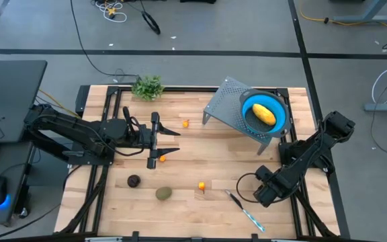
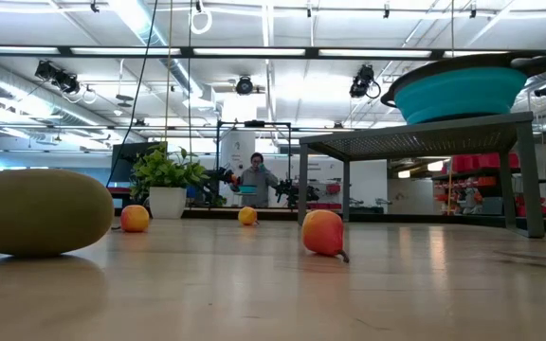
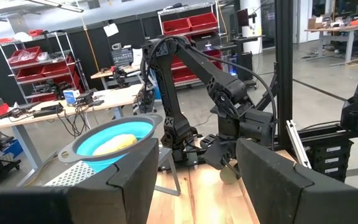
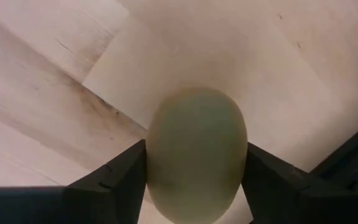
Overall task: Pick & Place Fruit
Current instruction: Put the right kiwi into the strainer bowl on the shelf
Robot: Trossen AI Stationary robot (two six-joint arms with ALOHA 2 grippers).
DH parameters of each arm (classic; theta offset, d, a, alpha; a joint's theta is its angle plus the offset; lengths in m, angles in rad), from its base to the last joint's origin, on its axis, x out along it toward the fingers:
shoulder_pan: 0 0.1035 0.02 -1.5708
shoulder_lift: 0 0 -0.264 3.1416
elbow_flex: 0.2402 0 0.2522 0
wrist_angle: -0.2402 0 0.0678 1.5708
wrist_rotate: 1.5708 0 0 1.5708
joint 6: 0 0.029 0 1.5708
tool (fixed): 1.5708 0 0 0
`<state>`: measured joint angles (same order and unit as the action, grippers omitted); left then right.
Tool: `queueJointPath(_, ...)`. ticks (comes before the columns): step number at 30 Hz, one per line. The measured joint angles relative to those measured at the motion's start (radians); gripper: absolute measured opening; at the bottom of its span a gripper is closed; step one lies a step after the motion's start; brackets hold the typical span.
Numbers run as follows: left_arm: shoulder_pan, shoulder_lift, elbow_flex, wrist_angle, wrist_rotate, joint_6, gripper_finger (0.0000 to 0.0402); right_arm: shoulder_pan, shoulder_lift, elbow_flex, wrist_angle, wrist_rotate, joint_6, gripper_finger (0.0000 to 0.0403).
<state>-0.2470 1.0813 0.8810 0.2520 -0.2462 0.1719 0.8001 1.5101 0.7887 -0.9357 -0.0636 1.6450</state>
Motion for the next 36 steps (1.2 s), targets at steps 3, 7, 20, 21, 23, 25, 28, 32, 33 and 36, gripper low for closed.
queueJointPath(3,0.000,0.000,0.000,0.000,0.000,0.002,0.0224,-0.001,0.000,0.014,0.003,-0.027,-0.028,0.0229)
queueJointPath(7,0.000,0.000,0.000,0.001,0.000,0.005,0.0224,-0.002,-0.017,0.092,-0.005,-0.019,-0.078,0.0233)
queueJointPath(20,0.000,0.000,0.000,0.009,0.000,0.008,0.0224,-0.137,-0.100,0.593,-0.411,0.617,-0.378,0.0234)
queueJointPath(21,0.000,0.000,0.000,0.008,0.000,0.003,0.0224,-0.164,-0.100,0.627,-0.446,0.657,-0.406,0.0234)
queueJointPath(23,0.000,0.000,0.000,0.006,0.000,-0.004,0.0224,-0.225,-0.100,0.687,-0.500,0.709,-0.475,0.0234)
queueJointPath(25,0.000,0.000,0.001,-0.002,0.000,-0.010,0.0224,-0.295,-0.100,0.732,-0.530,0.729,-0.552,0.0234)
queueJointPath(28,0.000,0.000,0.001,-0.017,0.000,-0.028,0.0224,-0.398,-0.100,0.775,-0.568,0.745,-0.663,0.0234)
queueJointPath(32,0.000,0.000,0.001,-0.028,0.000,-0.056,0.0224,-0.517,-0.100,0.792,-0.586,0.744,-0.778,0.0234)
queueJointPath(33,0.000,0.000,0.001,-0.033,0.000,-0.062,0.0224,-0.540,-0.100,0.792,-0.586,0.744,-0.803,0.0234)
queueJointPath(36,0.000,0.000,0.001,-0.045,0.000,-0.082,0.0224,-0.595,-0.099,0.792,-0.614,0.747,-0.846,0.0234)
